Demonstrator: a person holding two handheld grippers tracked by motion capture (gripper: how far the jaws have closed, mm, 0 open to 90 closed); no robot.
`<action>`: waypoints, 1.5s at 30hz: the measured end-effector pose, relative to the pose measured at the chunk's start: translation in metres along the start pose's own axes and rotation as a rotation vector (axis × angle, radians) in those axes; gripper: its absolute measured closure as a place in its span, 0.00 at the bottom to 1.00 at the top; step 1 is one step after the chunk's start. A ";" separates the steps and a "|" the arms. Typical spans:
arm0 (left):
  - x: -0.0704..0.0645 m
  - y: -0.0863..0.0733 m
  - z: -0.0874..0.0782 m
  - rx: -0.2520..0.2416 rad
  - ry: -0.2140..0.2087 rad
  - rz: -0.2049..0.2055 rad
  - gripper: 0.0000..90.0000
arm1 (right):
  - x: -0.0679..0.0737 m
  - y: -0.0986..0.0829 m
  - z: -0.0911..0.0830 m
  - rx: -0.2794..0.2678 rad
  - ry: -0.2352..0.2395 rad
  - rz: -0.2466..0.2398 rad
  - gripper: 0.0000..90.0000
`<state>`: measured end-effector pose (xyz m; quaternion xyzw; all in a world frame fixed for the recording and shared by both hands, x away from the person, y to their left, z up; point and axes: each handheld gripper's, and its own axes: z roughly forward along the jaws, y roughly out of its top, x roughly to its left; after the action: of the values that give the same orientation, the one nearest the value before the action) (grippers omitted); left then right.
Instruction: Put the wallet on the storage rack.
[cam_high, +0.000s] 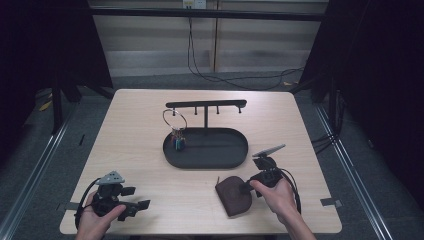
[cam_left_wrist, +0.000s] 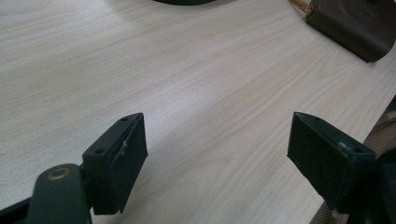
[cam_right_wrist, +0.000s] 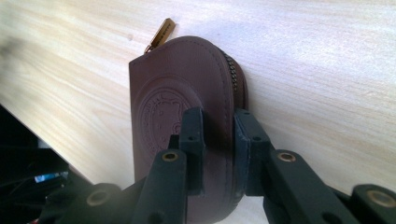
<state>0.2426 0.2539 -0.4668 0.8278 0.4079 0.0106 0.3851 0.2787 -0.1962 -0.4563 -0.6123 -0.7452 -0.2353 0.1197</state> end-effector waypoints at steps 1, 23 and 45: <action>0.000 0.000 0.000 -0.001 0.001 -0.002 0.22 | 0.001 0.001 -0.001 0.006 -0.007 -0.004 0.84; 0.002 0.001 0.000 -0.008 -0.002 -0.010 0.22 | 0.039 0.022 -0.031 0.004 -0.150 -0.133 0.93; 0.005 0.001 -0.001 -0.008 -0.003 -0.019 0.22 | 0.052 0.032 -0.062 0.009 -0.296 -0.169 0.93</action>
<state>0.2458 0.2574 -0.4669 0.8224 0.4150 0.0076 0.3891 0.2916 -0.1778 -0.3721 -0.5750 -0.8045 -0.1486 -0.0088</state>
